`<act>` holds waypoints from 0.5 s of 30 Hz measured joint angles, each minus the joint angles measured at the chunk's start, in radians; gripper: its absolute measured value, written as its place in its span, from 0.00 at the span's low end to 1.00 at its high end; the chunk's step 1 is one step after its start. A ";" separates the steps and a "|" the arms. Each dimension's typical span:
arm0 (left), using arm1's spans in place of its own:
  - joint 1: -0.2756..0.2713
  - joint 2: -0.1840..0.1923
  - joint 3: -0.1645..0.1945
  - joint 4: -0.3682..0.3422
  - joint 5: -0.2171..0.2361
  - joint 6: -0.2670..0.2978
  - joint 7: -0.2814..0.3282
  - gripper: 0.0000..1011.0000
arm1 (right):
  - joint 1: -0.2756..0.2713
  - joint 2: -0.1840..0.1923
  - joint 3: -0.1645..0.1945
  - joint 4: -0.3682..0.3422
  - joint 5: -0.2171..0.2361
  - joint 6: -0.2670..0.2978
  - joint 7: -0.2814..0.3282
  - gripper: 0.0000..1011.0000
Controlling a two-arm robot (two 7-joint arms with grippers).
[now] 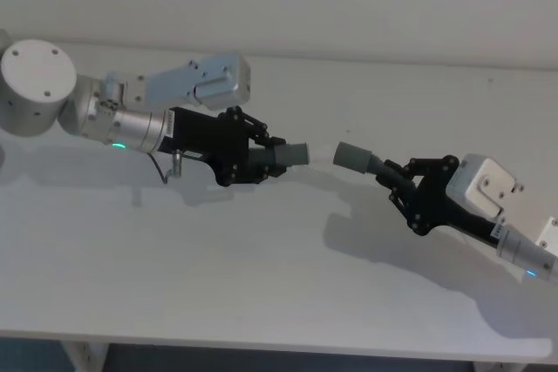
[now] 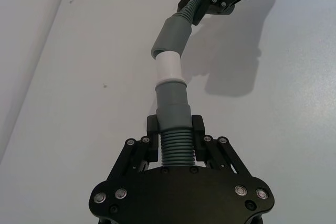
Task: Use both hands to pick up one end of the pipe from the table, align the ends, and insert them.
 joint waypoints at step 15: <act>-0.012 -0.007 0.009 0.024 -0.019 -0.006 -0.006 0.36 | 0.005 -0.002 0.003 0.011 0.015 0.016 0.003 0.15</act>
